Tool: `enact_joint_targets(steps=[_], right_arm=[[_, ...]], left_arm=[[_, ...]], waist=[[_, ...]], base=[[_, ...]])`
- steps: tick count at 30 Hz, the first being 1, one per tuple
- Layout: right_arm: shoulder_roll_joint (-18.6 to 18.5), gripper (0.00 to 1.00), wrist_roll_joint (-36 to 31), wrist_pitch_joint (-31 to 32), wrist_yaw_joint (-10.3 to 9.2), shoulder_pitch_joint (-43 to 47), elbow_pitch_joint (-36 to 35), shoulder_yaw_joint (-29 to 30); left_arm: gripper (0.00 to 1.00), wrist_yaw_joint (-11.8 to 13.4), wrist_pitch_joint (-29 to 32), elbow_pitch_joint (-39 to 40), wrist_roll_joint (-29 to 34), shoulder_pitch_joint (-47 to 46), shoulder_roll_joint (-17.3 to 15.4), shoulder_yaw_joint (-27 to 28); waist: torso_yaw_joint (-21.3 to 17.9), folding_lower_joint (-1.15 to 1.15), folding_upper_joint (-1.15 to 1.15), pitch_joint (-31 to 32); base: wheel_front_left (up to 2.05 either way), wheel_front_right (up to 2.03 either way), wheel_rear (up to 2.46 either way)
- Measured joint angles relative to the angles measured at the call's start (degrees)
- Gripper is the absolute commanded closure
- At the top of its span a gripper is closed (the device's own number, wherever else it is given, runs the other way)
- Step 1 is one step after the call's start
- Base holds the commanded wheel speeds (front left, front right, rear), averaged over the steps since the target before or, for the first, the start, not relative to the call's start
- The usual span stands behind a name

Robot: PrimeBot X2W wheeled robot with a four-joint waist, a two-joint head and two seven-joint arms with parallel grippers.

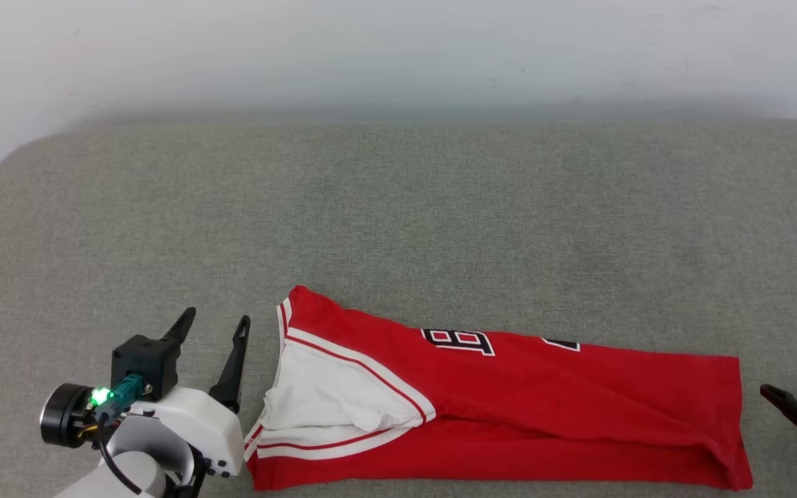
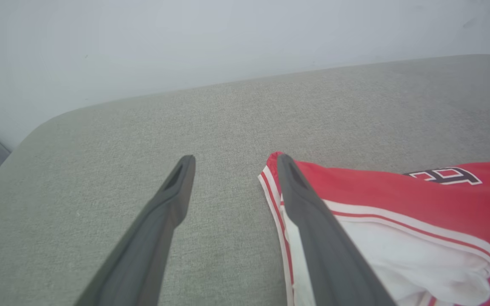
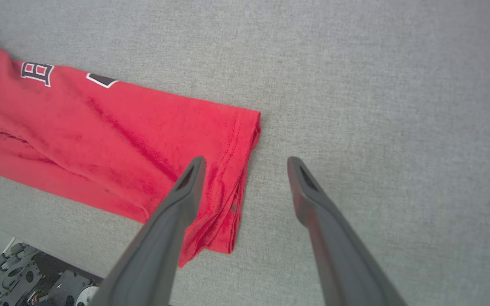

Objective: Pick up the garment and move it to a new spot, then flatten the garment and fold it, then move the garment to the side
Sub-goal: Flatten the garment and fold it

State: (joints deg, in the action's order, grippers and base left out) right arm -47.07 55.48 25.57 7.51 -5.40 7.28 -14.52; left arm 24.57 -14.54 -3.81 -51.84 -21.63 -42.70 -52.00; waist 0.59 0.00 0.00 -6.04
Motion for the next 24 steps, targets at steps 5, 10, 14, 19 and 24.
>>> enact_joint_targets(steps=[5,10,14,19,24], right_arm=[[-0.5,0.0,4.4,5.8,0.0,0.7,1.8,1.4],[0.8,0.0,5.7,8.3,0.0,0.7,4.6,1.4],[2.3,0.0,5.7,8.5,0.0,0.6,6.5,0.4],[3.7,0.0,5.0,8.5,-0.01,-0.1,8.5,-1.7],[4.9,0.0,4.9,7.5,-0.02,-1.1,9.9,-4.1]], left_arm=[[0.0,3.3,-0.4,2.0,5.7,1.7,2.5,5.8],[0.0,4.1,-0.4,3.7,12.4,5.6,6.9,12.5],[0.0,3.6,-0.5,4.6,17.2,8.4,9.9,17.7],[0.0,2.6,-0.5,5.1,22.8,12.1,13.1,22.9],[0.0,1.0,-0.5,5.8,27.2,15.7,17.5,27.1]], waist=[[0.9,0.0,0.0,-0.8],[2.3,0.0,0.0,-1.9],[3.7,0.01,0.0,-2.5],[5.0,0.01,0.0,-3.1],[5.9,0.01,0.0,-3.1]], base=[[0.0,0.0,0.0],[0.0,0.0,0.0],[0.0,0.0,0.0],[0.0,0.0,0.0],[0.0,0.0,0.0]])
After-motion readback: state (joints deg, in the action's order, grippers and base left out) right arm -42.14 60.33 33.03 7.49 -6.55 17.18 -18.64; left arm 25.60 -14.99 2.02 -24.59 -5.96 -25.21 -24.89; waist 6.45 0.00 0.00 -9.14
